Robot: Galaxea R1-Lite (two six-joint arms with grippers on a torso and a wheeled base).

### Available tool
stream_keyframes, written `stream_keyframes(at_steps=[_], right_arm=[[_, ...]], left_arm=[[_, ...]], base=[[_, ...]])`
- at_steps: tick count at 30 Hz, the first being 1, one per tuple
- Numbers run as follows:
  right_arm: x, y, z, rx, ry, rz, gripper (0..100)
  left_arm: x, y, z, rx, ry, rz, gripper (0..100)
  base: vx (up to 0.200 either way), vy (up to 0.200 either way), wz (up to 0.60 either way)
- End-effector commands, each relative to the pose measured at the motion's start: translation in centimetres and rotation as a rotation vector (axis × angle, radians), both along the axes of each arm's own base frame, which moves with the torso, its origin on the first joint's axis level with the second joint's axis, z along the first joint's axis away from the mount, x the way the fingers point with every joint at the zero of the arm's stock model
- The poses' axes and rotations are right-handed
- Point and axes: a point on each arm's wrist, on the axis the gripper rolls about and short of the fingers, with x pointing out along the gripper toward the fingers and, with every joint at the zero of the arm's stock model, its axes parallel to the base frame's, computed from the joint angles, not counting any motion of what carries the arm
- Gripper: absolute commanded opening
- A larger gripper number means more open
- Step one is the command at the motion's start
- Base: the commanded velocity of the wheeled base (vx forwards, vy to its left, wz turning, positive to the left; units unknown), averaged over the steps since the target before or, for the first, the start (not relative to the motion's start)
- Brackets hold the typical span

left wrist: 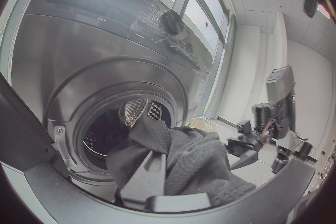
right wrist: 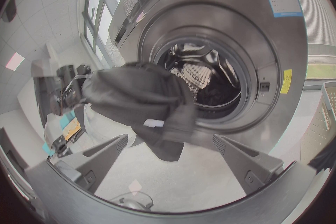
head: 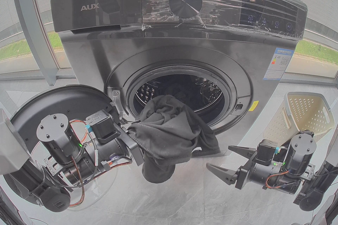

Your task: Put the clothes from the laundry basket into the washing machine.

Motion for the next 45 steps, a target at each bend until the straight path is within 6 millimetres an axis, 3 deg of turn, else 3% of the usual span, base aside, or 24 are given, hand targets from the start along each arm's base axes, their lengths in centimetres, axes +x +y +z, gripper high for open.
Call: stream_keyframes(at_steps=[1,11,21,30,40,45], right_arm=[[-0.5,-0.7,-0.6,-0.036,0.022,0.008,100],[1.5,-1.9,0.1,-0.008,-0.017,-0.086,100],[1.4,-1.7,0.1,-0.006,-0.02,-0.076,100],[1.4,-1.6,0.1,-0.007,-0.019,-0.073,100],[1.1,-1.2,0.1,-0.008,-0.018,-0.055,100],[0.7,-1.1,0.3,-0.012,-0.032,-0.039,100]], left_arm=[[1.0,-0.3,-0.2,-0.009,0.002,0.053,0],[1.3,-0.2,-0.9,0.011,0.019,0.146,0],[1.7,-0.8,-2.0,0.055,0.027,0.145,0],[1.7,-1.0,-2.5,0.084,0.025,0.137,0],[0.5,-3.1,-2.9,0.084,0.038,0.092,0],[1.7,-3.4,-3.1,0.055,0.053,0.153,0]], base=[[0.0,0.0,0.0],[0.0,0.0,0.0],[0.12,0.0,0.0],[0.0,0.0,0.0],[0.06,0.0,0.0],[0.0,0.0,0.0]])
